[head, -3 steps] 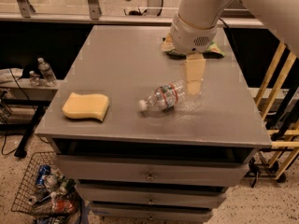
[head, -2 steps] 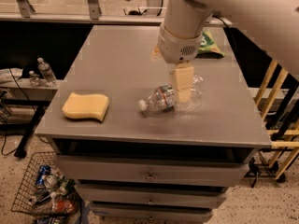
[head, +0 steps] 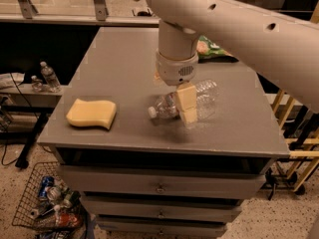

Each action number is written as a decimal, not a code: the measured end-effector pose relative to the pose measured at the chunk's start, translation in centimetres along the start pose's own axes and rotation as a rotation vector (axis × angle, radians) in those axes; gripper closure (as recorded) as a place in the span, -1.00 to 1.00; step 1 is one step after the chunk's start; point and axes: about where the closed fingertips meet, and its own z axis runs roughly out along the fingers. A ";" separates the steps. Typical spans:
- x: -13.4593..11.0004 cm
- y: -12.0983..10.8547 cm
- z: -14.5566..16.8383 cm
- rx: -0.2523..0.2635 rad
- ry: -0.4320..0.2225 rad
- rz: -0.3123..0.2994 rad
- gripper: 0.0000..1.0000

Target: Place water bottle upright

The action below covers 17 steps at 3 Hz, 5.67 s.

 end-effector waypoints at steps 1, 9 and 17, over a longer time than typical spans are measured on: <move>0.2 0.5 0.5 -0.020 0.028 -0.001 -1.00; 4.5 1.0 -6.7 0.300 -0.288 -0.019 1.00; 9.4 -0.9 -12.2 0.671 -1.127 0.468 1.00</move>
Offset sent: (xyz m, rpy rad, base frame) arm -0.0100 -0.0240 -0.0008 -0.1247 0.0064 -0.0292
